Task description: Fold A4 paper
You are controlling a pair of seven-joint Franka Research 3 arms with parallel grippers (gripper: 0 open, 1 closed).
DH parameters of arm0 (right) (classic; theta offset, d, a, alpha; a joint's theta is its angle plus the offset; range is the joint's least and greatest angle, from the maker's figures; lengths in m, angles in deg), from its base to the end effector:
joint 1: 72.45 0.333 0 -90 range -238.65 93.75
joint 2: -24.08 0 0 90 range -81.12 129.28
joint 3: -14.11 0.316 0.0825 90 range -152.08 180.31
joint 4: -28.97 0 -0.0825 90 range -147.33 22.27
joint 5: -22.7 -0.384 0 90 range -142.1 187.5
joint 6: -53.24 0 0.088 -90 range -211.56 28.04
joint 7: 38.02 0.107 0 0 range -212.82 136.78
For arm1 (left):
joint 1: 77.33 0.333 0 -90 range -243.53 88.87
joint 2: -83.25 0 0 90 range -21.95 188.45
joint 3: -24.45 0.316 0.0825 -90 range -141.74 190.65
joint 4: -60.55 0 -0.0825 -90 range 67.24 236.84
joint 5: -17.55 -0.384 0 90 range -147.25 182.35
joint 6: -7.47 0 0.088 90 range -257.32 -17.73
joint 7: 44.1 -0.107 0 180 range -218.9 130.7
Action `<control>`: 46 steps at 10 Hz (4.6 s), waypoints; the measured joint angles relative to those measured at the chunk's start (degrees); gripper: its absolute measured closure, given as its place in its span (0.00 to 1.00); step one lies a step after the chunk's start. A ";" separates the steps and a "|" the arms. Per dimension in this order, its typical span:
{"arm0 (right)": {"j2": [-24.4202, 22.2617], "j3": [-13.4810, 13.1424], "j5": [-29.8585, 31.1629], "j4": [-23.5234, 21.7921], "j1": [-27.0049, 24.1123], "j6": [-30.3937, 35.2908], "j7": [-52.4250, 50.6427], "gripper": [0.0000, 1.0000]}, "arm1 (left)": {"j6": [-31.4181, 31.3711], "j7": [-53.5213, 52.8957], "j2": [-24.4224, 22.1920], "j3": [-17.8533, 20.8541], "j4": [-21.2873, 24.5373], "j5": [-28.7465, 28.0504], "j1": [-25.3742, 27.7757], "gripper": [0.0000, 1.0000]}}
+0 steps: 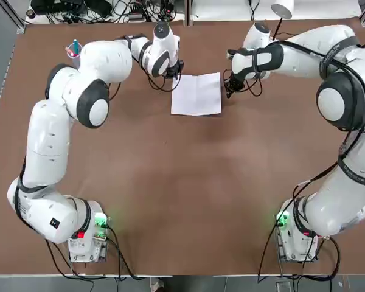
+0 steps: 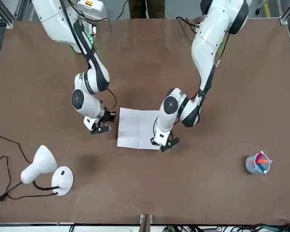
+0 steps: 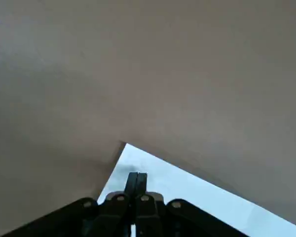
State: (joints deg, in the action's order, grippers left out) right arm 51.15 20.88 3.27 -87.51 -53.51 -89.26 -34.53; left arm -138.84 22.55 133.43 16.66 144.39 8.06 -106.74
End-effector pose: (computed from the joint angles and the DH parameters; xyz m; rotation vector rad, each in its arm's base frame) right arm 0.5399 0.2570 0.2100 -2.8917 -0.1491 0.1238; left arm 0.5989 -0.4322 0.1829 2.8888 0.6559 0.2157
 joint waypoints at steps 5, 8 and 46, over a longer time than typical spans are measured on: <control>1.99 0.03 -3.38 0.82 0.49 -0.63 -0.52 0.98 | -1.19 0.90 0.93 3.22 -0.34 -0.06 -3.03 0.99; 2.28 0.03 -4.19 1.40 1.13 -0.60 -0.56 0.99 | -1.23 0.90 0.95 3.22 -0.34 -0.06 -3.03 0.99; 8.54 -0.19 -29.81 12.33 12.00 -1.82 -1.93 0.98 | -3.17 0.91 1.30 3.23 -0.33 -0.06 -3.03 0.99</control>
State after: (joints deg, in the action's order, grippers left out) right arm 59.69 20.69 -26.54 -75.18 -41.50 -91.09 -36.46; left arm -142.01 23.46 134.73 19.89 144.07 8.00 -109.77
